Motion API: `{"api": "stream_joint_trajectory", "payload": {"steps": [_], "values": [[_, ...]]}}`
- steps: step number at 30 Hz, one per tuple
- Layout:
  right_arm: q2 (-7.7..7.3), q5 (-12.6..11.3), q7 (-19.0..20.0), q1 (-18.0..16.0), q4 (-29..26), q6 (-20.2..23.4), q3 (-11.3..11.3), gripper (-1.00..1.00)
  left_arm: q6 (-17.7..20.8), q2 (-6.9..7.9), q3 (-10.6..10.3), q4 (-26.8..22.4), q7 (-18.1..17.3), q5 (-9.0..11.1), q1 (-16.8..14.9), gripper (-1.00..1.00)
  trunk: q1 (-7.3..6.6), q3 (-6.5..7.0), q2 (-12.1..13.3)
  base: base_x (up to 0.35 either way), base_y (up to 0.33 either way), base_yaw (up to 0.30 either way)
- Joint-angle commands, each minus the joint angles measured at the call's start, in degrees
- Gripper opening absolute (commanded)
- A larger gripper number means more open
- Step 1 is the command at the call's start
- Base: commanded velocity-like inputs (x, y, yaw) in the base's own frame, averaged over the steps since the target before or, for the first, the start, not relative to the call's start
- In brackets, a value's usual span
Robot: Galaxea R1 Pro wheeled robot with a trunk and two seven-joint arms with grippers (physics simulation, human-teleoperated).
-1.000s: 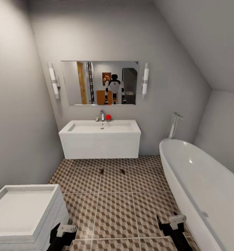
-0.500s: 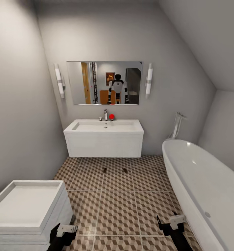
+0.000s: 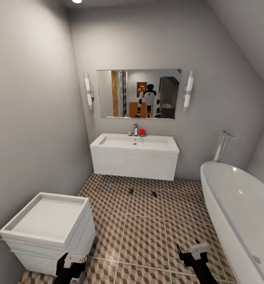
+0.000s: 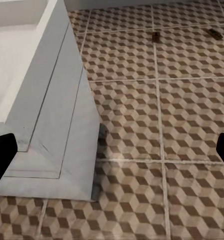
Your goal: Take the four mousetraps from the cabinet in the bathroom and place them on the bathroom floor. Make sure all four end up on the same floor surface, and ensure that at least two of them are either under or directly next to the same bathroom sink.
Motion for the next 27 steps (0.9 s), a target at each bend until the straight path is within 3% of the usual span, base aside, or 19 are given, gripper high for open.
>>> {"api": "stream_joint_trajectory", "payload": {"steps": [1, 19, 27], "values": [[-0.01, -0.1, -0.4, 0.0, 0.0, -0.1, 0.5, 1.0, -0.3, -0.04, -0.5, 0.2, 0.0, 0.3, -0.1, 1.0, 0.02, -0.13, -0.1, -0.204, 0.0, 0.281], [0.01, -0.1, -0.5, 0.0, 0.0, -0.1, 0.5, 1.0, -0.3, -0.06, -0.5, 0.2, 0.0, 0.3, -0.1, 1.0, 0.02, -0.13, -0.1, -0.313, 0.0, 0.281], [0.01, -0.1, -0.5, 0.0, 0.0, -0.1, 0.5, 1.0, -0.3, -0.06, -0.5, 0.2, 0.0, 0.3, -0.1, 1.0, 0.02, -0.13, -0.1, -0.163, 0.0, 0.281]]}}
